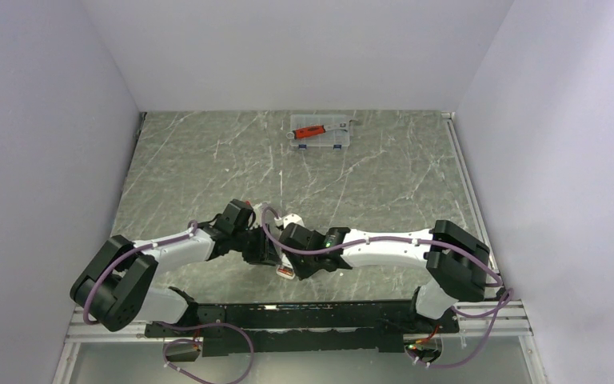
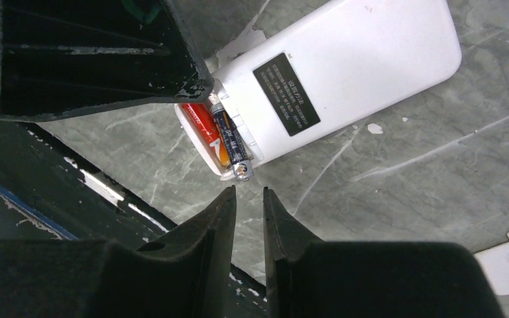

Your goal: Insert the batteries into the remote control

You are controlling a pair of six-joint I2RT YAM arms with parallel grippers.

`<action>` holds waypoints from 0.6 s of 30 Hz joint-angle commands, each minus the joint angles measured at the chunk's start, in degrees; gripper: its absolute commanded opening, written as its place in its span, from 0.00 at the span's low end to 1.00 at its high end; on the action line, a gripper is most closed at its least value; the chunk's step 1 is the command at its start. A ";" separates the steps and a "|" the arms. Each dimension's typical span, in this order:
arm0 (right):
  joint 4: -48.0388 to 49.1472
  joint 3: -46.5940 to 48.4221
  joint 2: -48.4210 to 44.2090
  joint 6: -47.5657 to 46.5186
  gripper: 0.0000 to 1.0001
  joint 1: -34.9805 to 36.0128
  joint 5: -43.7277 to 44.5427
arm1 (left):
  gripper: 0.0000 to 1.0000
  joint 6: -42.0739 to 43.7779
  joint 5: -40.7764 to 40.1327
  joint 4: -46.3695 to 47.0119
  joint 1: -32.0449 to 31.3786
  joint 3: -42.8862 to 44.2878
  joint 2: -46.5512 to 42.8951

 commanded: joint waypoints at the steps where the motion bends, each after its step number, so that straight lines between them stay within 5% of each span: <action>1: 3.17 -0.29 -1.75 2.90 0.25 -0.15 -0.02 | 0.33 -0.36 1.62 2.21 -0.15 0.06 0.04; 18: 4.47 -0.56 -1.02 4.73 0.19 -1.05 -0.85 | 0.33 -0.19 1.60 1.74 -0.10 0.03 -0.51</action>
